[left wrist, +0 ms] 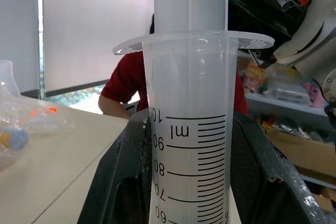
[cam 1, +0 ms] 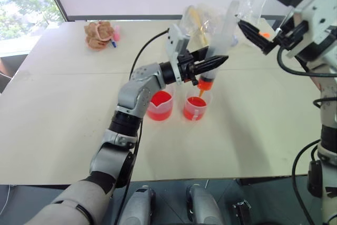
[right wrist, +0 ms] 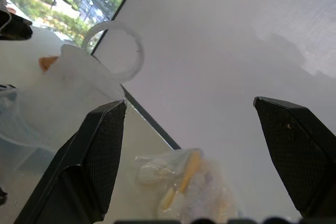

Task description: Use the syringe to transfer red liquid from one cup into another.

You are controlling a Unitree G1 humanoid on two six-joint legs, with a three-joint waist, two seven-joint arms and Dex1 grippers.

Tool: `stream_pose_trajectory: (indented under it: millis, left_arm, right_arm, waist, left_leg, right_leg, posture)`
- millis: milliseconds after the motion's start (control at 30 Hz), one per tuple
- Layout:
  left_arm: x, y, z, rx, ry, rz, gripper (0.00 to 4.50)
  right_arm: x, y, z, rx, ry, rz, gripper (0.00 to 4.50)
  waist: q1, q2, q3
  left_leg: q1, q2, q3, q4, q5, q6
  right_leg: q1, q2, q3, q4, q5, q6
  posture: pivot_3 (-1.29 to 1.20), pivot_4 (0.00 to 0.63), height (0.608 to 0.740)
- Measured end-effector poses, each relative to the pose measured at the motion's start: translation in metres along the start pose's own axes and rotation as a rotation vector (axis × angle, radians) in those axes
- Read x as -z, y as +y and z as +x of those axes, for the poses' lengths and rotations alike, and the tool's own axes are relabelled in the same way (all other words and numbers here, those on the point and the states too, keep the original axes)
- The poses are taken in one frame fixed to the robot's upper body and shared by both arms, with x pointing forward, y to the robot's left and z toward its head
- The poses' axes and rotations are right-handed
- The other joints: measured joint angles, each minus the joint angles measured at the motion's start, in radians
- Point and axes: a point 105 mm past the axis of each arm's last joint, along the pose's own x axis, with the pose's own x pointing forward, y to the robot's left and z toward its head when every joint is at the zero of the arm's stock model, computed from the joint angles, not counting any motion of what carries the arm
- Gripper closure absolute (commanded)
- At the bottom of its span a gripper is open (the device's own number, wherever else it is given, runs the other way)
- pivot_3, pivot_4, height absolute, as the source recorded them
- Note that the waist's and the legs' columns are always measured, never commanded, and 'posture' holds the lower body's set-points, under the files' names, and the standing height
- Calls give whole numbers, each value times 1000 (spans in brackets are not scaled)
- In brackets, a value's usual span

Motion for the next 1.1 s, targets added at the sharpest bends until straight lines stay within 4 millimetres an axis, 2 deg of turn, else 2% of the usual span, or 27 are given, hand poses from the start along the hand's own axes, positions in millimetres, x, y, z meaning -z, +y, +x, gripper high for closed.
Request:
stream_pose_trajectory:
  millis: [133,300,500,800,900,1100]
  left_arm:
    - [2,1,0,-1,5,-6,3138]
    - [3,0,0,4,10,2,3138]
    - [8,0,2,7,28,13,3138]
    - [20,-5,-1,30,55,15,3138]
    - [24,-7,-3,37,70,17,3138]
    - [20,-5,-3,19,57,28,3138]
  right_arm:
    - [0,-8,-2,19,6,-39,466]
    - [-2,-9,-2,20,-9,-32,466]
    - [-10,3,-1,-30,-42,12,466]
    - [-7,19,6,-73,-39,69,466]
    - [-2,23,9,-83,-30,66,1386]
    - [-1,37,16,-147,-43,73,4375]
  waist:
    - [-1,0,0]
    - [-1,0,0]
    - [0,0,0]
    - [-1,0,0]
    - [-1,0,0]
    - [0,0,0]
  left_leg:
    - [0,0,0,0,0,0]
    - [0,0,0,0,0,0]
    - [0,0,0,0,0,0]
    - [0,0,0,0,0,0]
    - [0,0,0,0,0,0]
    - [0,0,0,0,0,0]
  right_leg:
    - [0,0,0,0,0,0]
    - [0,0,0,0,0,0]
    - [0,0,0,0,0,0]
    - [0,0,0,0,0,0]
    - [0,0,0,0,0,0]
    - [0,0,0,0,0,0]
  posture:
    - [0,150,740]
    - [0,150,740]
    - [0,150,740]
    - [0,150,740]
    - [0,150,740]
    - [0,150,740]
